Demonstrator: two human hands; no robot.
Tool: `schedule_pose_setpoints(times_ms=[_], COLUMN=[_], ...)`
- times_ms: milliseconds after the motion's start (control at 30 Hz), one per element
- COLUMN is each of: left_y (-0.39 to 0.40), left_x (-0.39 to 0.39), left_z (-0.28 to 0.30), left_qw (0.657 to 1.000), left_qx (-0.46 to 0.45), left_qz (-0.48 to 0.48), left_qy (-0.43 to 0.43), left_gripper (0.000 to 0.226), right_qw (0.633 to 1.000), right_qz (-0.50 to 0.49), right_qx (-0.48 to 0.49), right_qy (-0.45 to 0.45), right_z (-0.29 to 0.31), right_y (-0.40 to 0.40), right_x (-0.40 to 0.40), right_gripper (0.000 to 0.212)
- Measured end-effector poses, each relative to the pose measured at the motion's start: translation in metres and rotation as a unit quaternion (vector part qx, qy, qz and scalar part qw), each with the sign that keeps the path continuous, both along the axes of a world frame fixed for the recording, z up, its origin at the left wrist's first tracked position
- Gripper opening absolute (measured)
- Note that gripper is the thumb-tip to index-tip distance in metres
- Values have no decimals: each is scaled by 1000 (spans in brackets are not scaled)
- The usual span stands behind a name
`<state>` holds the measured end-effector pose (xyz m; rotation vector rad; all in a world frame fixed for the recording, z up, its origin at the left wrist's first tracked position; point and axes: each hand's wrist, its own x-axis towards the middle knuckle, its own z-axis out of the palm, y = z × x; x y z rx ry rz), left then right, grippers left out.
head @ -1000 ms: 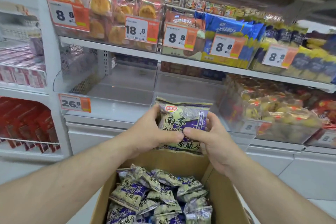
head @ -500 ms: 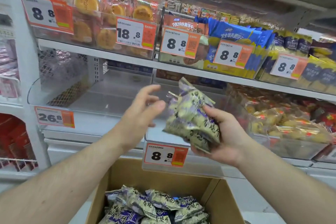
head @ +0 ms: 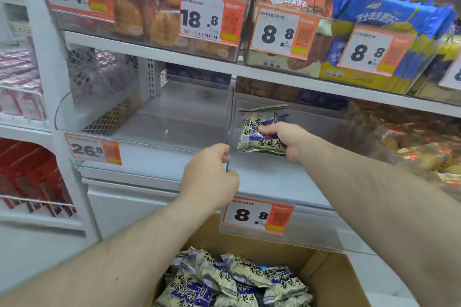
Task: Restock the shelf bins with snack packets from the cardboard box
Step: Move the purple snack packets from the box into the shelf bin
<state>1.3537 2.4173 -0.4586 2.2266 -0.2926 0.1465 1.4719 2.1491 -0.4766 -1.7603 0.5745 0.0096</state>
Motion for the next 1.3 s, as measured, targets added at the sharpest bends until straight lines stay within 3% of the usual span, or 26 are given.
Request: schedule_pose_setpoints(times_ms=[100, 233, 333, 467, 900, 1067, 1200, 1300], left_y=[5, 7, 7, 7, 10, 13, 15, 23], left_x=[0, 4, 4, 2, -7, -16, -24, -37], left_z=[-1, -3, -4, -1, 1, 0, 4, 9], left_qw=[1000, 1000, 1000, 999, 999, 998, 996, 979], left_qx=[1, -10, -22, -41, -39, -43, -18, 13], left_qz=[0, -9, -9, -5, -14, -40, -32, -44], left_qy=[-3, -6, 2, 11, 25, 22, -76, -201], left_gripper=[36, 38, 41, 44, 39, 49, 45, 34], right_qw=[1000, 987, 978, 980, 992, 978, 962, 886], right_qz=[13, -40, -15, 63, 27, 32, 21, -5], right_qx=[-13, -148, -204, -179, -91, -174, -252, -463], right_qy=[16, 39, 30, 67, 87, 113, 99, 10], right_z=[-1, 10, 8, 13, 16, 24, 38, 55], right_y=[28, 58, 54, 56, 60, 63, 82, 99], right_x=[-2, -34, -30, -32, -52, -70, -85, -118], right_gripper=[99, 73, 64, 36, 30, 39, 41, 32])
